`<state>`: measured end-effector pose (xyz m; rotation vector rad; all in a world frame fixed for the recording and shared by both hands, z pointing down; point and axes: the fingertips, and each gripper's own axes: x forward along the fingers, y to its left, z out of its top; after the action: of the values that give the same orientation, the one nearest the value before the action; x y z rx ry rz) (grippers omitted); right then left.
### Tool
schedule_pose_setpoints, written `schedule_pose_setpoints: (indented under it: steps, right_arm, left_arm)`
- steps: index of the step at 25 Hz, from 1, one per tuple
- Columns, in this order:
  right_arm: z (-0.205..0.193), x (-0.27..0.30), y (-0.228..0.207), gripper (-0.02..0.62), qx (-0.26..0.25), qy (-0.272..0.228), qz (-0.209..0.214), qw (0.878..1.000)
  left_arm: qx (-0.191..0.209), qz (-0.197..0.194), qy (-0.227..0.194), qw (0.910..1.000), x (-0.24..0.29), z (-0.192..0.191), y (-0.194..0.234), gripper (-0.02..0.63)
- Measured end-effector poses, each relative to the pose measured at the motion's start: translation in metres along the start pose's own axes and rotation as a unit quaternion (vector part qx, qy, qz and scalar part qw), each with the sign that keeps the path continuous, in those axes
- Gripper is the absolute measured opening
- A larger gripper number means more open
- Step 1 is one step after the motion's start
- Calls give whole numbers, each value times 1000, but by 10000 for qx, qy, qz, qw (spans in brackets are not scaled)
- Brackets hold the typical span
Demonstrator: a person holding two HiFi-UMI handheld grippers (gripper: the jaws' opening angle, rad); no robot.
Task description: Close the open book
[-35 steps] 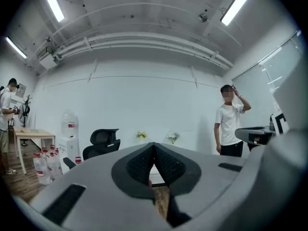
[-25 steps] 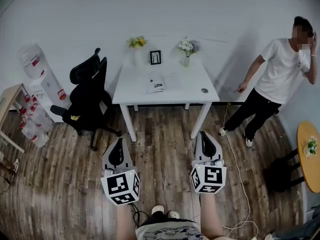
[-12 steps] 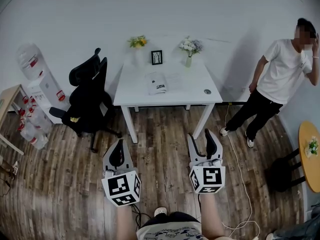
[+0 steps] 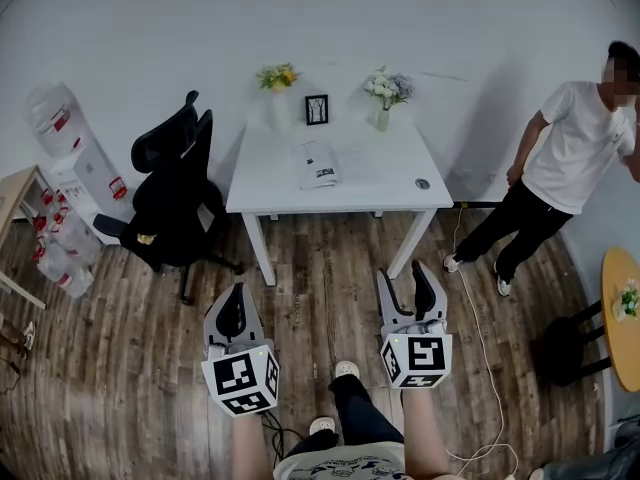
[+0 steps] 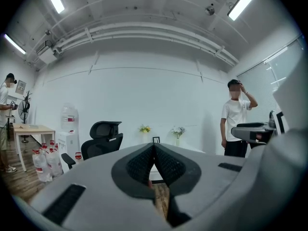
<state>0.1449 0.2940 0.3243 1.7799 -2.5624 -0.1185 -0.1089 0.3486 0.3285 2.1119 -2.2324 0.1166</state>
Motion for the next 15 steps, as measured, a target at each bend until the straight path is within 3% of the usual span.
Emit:
schedule_pose_setpoints:
  steps: [7, 15]
  right_arm:
    - [-15, 69, -21, 238, -31, 32, 126, 9999]
    - [-14, 190, -53, 238, -64, -25, 468, 9989]
  left_arm:
    - [17, 144, -8, 9999, 66, 0, 0, 23]
    - [42, 443, -65, 9990, 175, 22, -2, 23]
